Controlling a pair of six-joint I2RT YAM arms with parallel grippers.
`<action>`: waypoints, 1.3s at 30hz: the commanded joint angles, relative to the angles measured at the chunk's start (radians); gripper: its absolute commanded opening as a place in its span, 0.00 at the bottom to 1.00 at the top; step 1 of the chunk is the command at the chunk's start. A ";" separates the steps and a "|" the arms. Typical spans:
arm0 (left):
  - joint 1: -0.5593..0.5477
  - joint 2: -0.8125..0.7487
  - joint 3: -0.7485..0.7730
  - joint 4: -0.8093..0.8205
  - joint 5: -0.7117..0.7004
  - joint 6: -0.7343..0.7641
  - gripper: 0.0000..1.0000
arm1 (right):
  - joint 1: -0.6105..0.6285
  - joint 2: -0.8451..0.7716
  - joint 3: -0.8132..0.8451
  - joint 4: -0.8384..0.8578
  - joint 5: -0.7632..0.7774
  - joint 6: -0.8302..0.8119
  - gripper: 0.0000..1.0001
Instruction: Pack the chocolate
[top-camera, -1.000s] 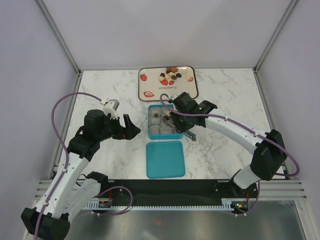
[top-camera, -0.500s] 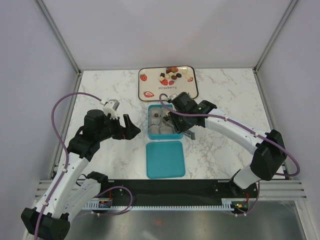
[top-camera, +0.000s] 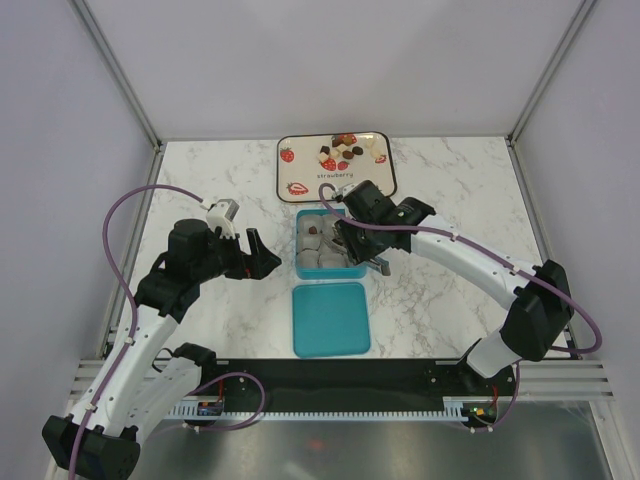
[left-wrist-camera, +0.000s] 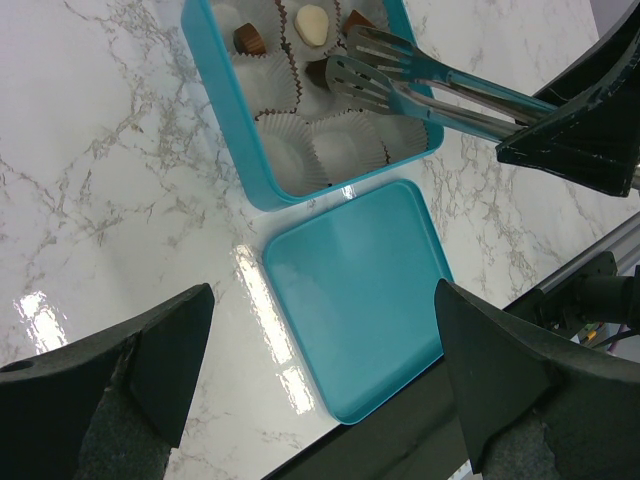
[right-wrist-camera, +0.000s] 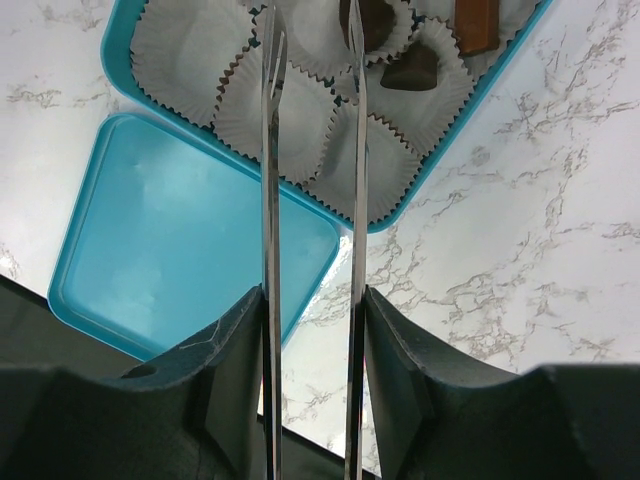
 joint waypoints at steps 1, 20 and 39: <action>-0.001 -0.009 0.000 0.010 0.000 0.024 1.00 | 0.005 0.008 0.051 0.001 0.020 0.010 0.49; -0.003 -0.012 0.000 0.010 0.010 0.024 1.00 | -0.155 0.207 0.465 -0.043 0.104 -0.071 0.48; -0.003 -0.008 0.000 0.010 0.015 0.026 1.00 | -0.364 0.635 0.786 0.029 0.060 -0.113 0.50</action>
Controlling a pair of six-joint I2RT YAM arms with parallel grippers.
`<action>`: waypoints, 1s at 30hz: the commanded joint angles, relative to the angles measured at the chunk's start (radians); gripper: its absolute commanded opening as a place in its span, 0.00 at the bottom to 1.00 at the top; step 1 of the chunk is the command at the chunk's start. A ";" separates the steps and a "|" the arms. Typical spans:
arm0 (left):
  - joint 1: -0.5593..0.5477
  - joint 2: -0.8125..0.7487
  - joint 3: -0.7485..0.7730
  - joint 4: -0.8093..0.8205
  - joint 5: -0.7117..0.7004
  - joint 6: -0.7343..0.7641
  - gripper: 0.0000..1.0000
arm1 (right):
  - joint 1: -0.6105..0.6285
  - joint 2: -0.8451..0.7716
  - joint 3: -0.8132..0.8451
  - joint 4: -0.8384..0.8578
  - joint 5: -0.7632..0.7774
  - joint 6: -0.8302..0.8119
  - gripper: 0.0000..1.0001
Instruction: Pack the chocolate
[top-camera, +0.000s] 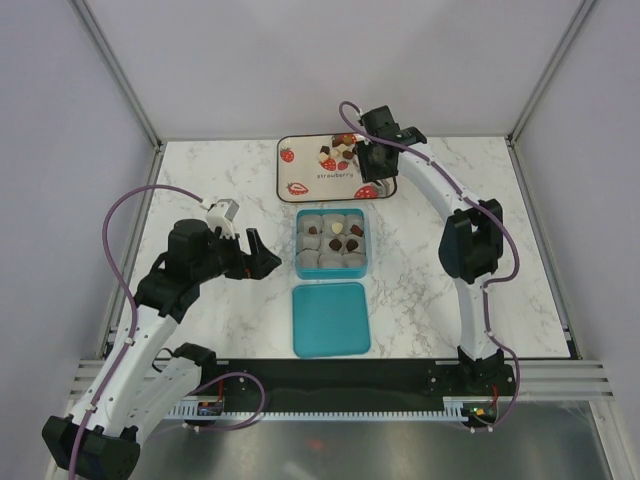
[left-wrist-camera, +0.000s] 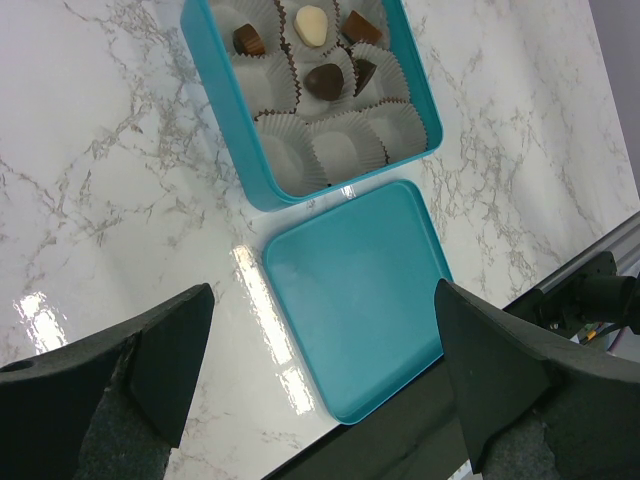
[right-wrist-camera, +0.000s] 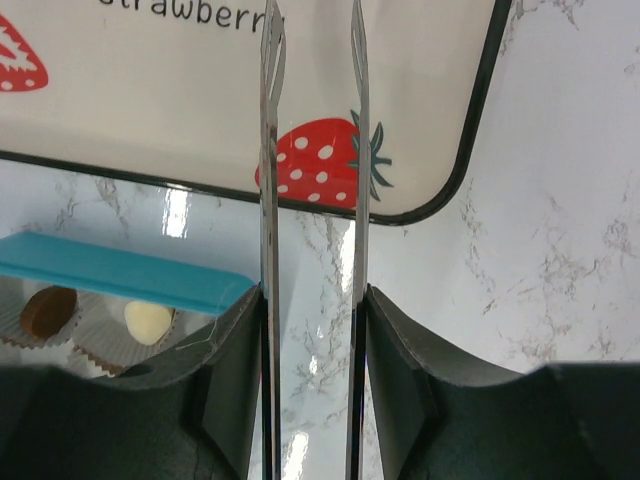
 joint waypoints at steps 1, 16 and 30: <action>-0.001 -0.007 0.000 0.010 0.013 0.026 1.00 | -0.015 0.040 0.073 0.065 -0.026 -0.017 0.50; -0.001 0.005 0.000 0.010 0.002 0.029 1.00 | -0.026 0.198 0.136 0.177 -0.063 -0.014 0.52; -0.001 0.013 -0.002 0.007 -0.004 0.029 1.00 | -0.032 0.281 0.234 0.200 -0.092 -0.018 0.52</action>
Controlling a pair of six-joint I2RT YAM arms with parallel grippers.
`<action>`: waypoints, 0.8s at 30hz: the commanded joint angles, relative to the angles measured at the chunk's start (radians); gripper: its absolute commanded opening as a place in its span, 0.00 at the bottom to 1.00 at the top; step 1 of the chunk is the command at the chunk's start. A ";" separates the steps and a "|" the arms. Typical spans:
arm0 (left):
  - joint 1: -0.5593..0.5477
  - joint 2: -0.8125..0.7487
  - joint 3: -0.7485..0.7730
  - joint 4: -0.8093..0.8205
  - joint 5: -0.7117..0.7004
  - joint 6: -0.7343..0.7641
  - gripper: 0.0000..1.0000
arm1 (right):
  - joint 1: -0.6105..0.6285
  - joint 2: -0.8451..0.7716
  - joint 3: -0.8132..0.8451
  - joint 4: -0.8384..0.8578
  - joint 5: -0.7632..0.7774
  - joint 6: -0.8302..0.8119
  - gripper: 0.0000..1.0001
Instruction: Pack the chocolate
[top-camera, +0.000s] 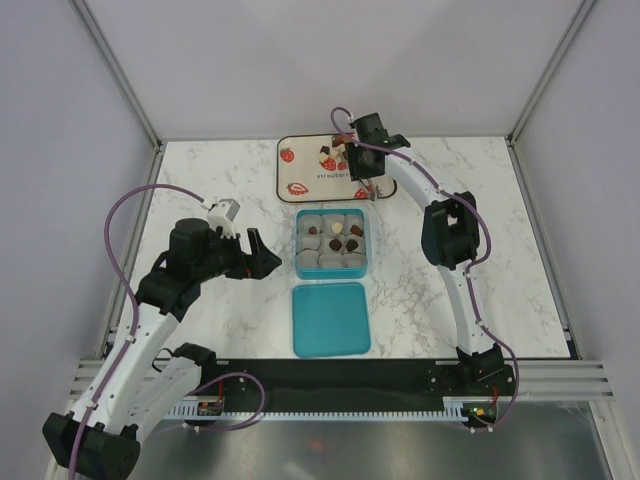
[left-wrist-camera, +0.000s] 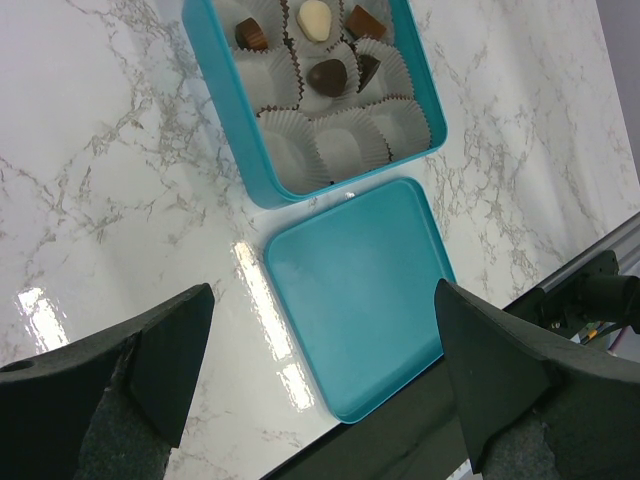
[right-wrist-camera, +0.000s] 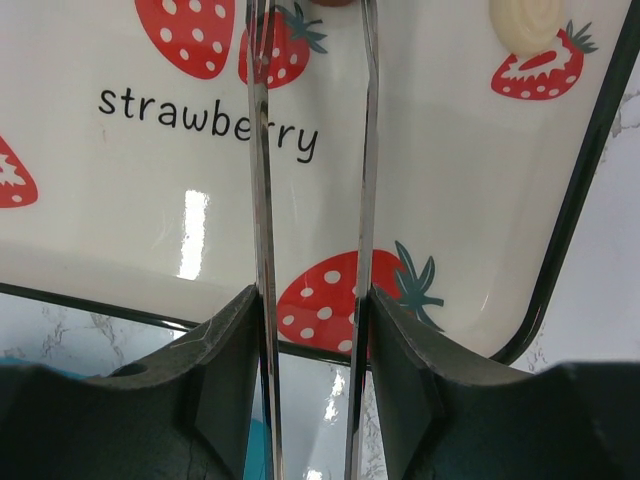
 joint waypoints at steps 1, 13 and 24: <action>-0.003 -0.001 -0.002 0.007 -0.005 0.029 1.00 | -0.004 0.011 0.063 0.046 -0.022 -0.013 0.52; -0.001 0.002 0.000 0.005 -0.010 0.031 1.00 | -0.004 0.008 0.046 0.054 -0.014 -0.017 0.47; -0.001 -0.008 0.000 0.005 0.001 0.031 1.00 | -0.004 -0.182 -0.156 0.066 -0.017 -0.005 0.45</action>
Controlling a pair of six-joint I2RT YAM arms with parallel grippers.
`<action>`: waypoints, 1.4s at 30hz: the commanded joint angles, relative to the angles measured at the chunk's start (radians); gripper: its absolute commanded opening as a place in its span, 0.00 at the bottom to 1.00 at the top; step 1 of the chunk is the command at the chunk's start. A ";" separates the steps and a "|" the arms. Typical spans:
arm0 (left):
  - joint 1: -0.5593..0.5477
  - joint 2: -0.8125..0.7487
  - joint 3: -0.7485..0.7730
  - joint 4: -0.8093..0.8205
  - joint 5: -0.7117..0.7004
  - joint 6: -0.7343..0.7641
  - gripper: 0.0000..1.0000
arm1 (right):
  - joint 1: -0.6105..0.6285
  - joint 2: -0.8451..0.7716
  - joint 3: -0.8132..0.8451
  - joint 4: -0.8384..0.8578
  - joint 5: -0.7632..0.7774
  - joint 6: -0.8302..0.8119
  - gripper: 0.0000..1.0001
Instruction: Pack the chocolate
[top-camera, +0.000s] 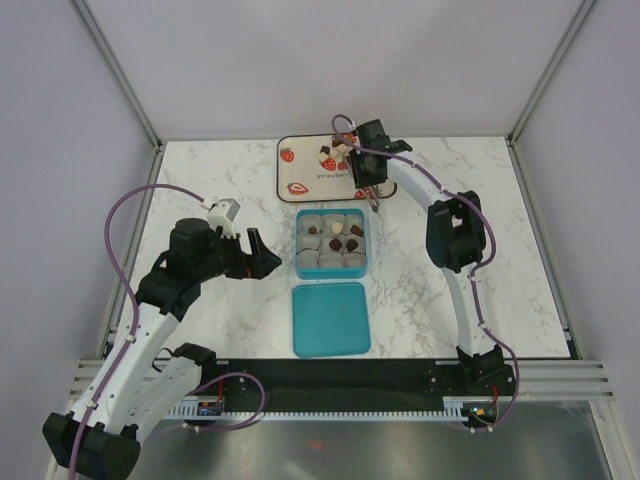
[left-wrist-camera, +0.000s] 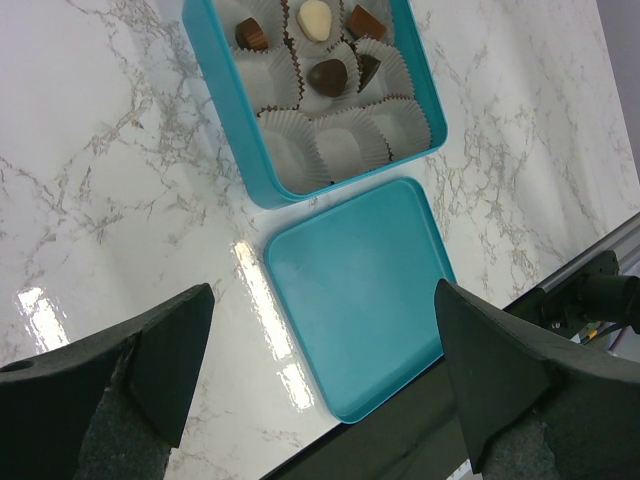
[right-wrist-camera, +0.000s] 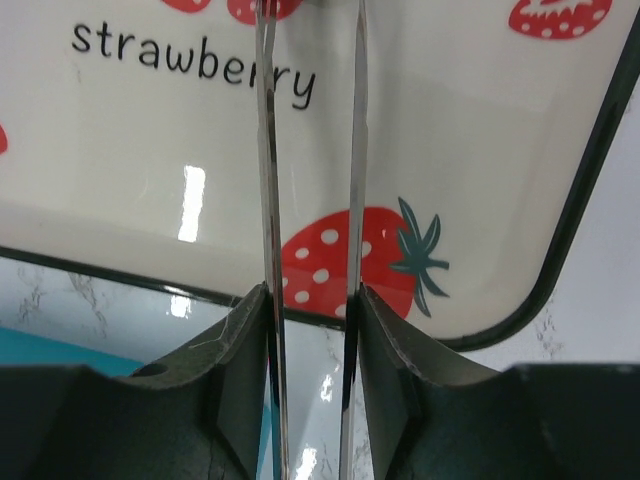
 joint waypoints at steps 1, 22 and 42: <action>-0.001 -0.010 0.002 0.006 0.000 0.031 1.00 | -0.002 -0.148 -0.062 0.037 -0.023 0.007 0.45; -0.001 -0.010 0.000 0.007 0.003 0.027 1.00 | 0.094 -0.566 -0.467 0.068 -0.064 0.072 0.43; -0.003 -0.007 -0.002 0.007 0.001 0.026 1.00 | 0.393 -0.780 -0.774 0.029 -0.003 0.216 0.43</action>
